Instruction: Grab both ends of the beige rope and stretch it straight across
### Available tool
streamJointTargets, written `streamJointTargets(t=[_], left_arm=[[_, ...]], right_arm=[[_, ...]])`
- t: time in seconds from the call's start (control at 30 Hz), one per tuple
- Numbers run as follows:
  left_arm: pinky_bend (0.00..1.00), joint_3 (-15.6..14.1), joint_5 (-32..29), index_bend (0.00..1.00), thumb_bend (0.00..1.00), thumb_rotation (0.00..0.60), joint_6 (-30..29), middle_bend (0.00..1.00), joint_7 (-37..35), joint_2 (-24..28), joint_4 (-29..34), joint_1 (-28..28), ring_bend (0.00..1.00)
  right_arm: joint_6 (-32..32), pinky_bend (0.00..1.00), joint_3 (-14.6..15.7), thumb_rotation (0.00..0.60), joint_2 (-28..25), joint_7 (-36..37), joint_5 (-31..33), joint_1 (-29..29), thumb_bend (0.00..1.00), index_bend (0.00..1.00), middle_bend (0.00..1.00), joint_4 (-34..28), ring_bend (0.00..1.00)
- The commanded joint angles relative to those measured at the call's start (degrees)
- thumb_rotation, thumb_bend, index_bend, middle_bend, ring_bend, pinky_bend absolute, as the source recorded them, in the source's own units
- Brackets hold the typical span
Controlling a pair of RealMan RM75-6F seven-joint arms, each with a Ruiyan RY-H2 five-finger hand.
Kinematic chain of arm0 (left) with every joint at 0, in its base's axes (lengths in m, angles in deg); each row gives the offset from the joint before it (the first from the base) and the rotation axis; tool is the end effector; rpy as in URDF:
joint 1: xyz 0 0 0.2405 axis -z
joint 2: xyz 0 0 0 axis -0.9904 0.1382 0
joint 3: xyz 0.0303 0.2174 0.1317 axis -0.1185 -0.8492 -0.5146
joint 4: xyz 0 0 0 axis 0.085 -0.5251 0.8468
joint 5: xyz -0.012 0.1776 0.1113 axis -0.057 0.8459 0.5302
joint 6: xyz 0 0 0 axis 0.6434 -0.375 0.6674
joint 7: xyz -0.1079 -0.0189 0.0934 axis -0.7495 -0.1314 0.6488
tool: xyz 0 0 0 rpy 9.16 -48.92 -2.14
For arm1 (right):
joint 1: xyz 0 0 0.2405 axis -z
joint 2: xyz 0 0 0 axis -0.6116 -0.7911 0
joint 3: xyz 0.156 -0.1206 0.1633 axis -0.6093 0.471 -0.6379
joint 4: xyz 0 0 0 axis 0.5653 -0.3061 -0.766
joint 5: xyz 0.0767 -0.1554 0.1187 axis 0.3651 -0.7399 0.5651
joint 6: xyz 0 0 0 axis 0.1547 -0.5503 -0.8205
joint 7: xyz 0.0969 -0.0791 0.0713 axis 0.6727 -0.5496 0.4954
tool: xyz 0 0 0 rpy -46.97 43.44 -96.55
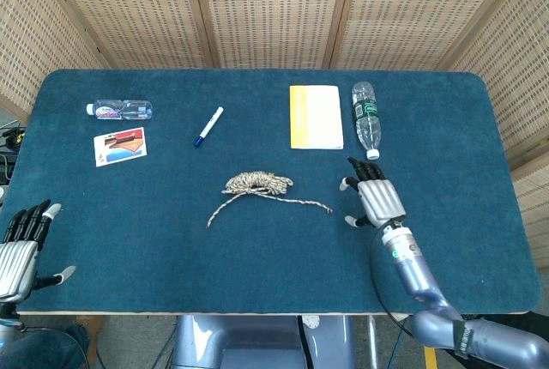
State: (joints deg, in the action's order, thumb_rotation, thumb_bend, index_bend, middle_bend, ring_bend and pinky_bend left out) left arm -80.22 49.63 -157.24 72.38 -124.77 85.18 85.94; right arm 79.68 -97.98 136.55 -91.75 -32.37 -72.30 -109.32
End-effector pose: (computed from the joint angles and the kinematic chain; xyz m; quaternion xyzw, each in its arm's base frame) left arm -0.3078 0.1667 0.1370 -0.5964 -0.4237 -0.3667 0.5747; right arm -0.1850 -0.3358 0.0137 0.6727 -0.4358 0.3740 0.4665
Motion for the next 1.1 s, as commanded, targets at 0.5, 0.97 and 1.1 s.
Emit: streamJointTargets(t=[0.5, 0.97, 1.1], left_arm=[[0.00, 0.16, -0.35, 0.00, 0.00, 0.600, 1.94, 0.00, -0.44, -0.16, -0.41, 1.28, 0.00], [0.00, 0.13, -0.78, 0.00, 0.00, 0.600, 2.66, 0.00, -0.68, -0.20, -0.74, 1.71, 0.00], [0.00, 0.10, -0.76, 0.00, 0.00, 0.600, 2.63, 0.00, -0.66, -0.20, -0.71, 1.75, 0.00]], right_arm=[[-1.65, 0.08, -1.42, 0.600, 10.88, -5.99, 9.21, -5.55, 0.29, 0.48, 0.00, 10.43, 0.00], [-3.08, 0.08, -1.23, 0.600, 15.38, -6.45, 11.08, -7.82, 0.30, 0.48, 0.00, 15.53, 0.00], [-3.36, 0.08, -1.19, 0.600, 16.11, -6.88, 11.82, -8.14, 0.32, 0.48, 0.00, 16.66, 0.00]])
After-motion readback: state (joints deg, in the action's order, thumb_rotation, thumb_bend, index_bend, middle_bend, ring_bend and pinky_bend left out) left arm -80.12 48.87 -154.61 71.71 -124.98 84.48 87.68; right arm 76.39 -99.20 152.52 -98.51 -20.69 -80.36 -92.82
